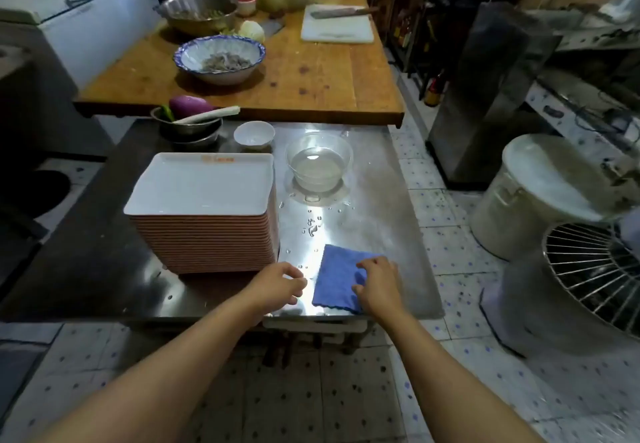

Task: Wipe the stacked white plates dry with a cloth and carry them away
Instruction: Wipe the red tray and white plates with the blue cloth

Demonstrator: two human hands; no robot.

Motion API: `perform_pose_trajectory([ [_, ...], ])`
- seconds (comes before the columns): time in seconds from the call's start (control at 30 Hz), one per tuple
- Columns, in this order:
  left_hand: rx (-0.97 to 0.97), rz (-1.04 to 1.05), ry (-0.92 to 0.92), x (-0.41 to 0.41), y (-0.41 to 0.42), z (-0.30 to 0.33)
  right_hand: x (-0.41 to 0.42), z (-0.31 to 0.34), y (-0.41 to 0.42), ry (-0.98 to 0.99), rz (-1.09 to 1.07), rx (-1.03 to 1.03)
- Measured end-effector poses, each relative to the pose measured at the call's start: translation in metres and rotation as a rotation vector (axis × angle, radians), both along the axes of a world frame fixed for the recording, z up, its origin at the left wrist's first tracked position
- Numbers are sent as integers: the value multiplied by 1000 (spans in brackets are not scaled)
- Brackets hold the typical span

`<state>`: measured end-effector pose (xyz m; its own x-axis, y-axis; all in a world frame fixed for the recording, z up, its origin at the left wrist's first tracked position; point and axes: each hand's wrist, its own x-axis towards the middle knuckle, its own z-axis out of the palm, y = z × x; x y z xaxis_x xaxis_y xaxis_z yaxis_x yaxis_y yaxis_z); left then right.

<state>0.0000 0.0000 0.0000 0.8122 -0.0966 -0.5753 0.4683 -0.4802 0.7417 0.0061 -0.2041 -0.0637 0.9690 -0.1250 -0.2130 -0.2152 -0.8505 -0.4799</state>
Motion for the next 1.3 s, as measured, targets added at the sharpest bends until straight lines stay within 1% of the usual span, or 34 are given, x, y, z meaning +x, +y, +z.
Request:
perform_pose_trajectory([
  [0.07,24,10,10,5,-6,-3,5,-6,-2,15,60,-134],
  [0.13,46,12,24,7,-10,-5,4,-13,-4,22,63,-186],
  [0.23,58,20,36,8,-10,-4,7,-16,-3,9,-13,-174],
  [0.33,67,24,32,7,-7,2,11,-11,-3,-21,-27,-199],
  [0.4,75,24,27,5,-6,7,14,-2,-1,-52,-14,-177],
  [0.47,77,27,19,3,-6,13,15,13,2,-73,-4,-60],
  [0.57,18,59,6,1,-10,25,13,44,7,-104,5,238],
  [0.67,-32,77,-45,3,-16,45,8,83,13,-194,45,433],
  [0.73,-168,126,-44,4,-19,63,4,112,18,-282,73,543],
  [0.8,-340,234,-30,5,-18,83,1,137,24,-342,127,619],
  [0.83,-373,288,-64,6,-15,93,0,148,28,-347,163,638],
  [0.9,-326,350,-178,10,-4,111,-1,164,36,-301,235,657],
  [0.97,-285,359,-219,12,10,127,-1,176,46,-187,273,707],
  [1.07,-326,319,-261,14,41,143,2,187,67,47,259,955],
  [1.13,-316,308,-310,17,65,150,6,190,88,113,237,1087],
  [1.17,-310,324,-331,19,75,151,8,191,97,107,237,1086],
  [1.2,-309,348,-346,21,84,152,10,191,105,83,247,1042],
  [1.3,-270,392,-380,27,113,150,17,192,138,-45,291,816],
])
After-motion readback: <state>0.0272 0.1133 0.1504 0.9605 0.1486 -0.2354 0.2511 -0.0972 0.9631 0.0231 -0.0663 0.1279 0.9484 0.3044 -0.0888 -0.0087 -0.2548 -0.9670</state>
